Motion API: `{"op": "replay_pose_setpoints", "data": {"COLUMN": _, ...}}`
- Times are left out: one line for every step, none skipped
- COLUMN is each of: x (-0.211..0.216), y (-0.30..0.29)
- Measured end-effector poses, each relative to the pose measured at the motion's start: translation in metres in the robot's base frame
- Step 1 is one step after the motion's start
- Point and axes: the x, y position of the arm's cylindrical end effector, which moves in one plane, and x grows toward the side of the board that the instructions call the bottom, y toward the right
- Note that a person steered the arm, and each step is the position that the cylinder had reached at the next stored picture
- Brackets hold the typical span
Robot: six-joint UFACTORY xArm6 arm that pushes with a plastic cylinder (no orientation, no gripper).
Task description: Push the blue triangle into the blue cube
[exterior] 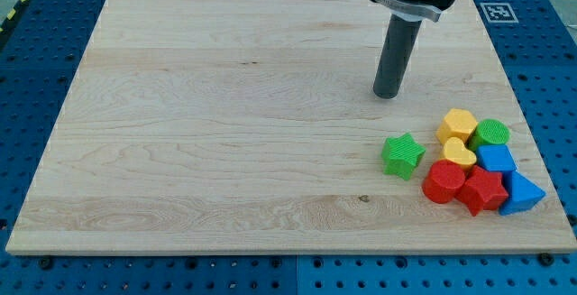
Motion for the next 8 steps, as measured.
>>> {"op": "replay_pose_setpoints", "data": {"x": 0.0, "y": 0.0013}}
{"op": "replay_pose_setpoints", "data": {"x": -0.0016, "y": 0.0017}}
{"op": "replay_pose_setpoints", "data": {"x": -0.0016, "y": 0.0017}}
{"op": "replay_pose_setpoints", "data": {"x": -0.0016, "y": 0.0019}}
{"op": "replay_pose_setpoints", "data": {"x": -0.0015, "y": 0.0019}}
{"op": "replay_pose_setpoints", "data": {"x": 0.0011, "y": 0.0019}}
{"op": "replay_pose_setpoints", "data": {"x": 0.0032, "y": 0.0019}}
{"op": "replay_pose_setpoints", "data": {"x": 0.0076, "y": 0.0019}}
